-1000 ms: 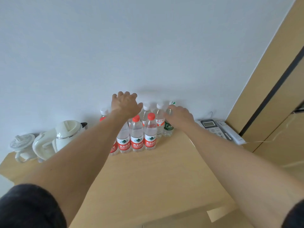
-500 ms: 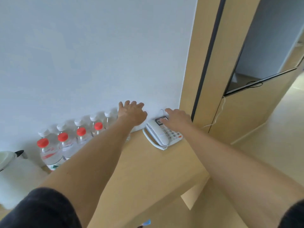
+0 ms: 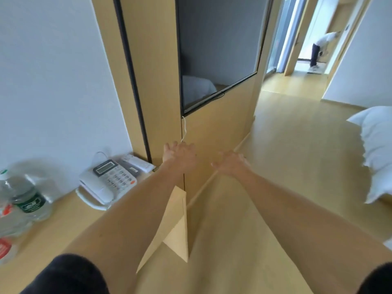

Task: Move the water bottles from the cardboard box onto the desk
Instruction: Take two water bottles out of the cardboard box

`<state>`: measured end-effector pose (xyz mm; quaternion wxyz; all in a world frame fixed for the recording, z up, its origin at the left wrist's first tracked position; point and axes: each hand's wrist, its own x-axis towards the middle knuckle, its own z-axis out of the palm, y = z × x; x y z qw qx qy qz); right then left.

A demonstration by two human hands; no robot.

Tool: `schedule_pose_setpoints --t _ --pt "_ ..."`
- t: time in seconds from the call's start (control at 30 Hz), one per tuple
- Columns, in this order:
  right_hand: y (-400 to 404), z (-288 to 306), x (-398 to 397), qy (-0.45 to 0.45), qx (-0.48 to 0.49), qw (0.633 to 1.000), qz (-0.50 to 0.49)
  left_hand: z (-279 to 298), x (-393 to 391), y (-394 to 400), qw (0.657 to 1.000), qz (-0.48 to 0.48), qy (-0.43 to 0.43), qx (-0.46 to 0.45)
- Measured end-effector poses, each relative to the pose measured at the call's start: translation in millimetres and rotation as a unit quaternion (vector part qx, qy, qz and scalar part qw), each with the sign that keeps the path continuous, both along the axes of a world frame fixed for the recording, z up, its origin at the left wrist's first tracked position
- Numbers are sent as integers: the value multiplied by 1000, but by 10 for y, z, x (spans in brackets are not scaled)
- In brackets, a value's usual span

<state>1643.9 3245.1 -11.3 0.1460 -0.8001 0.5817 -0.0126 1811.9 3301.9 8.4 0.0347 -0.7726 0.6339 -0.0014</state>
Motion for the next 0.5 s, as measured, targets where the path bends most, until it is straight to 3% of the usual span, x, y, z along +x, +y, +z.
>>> schedule_pose_setpoints --t 0.27,0.5 --pt "-287 -13 -1777 20 -1 990 -140 -173 -1627 -905 992 -122 39 15" --pt "-532 -125 -2879 34 18 967 -250 -278 -2724 -1577 973 -223 51 3"
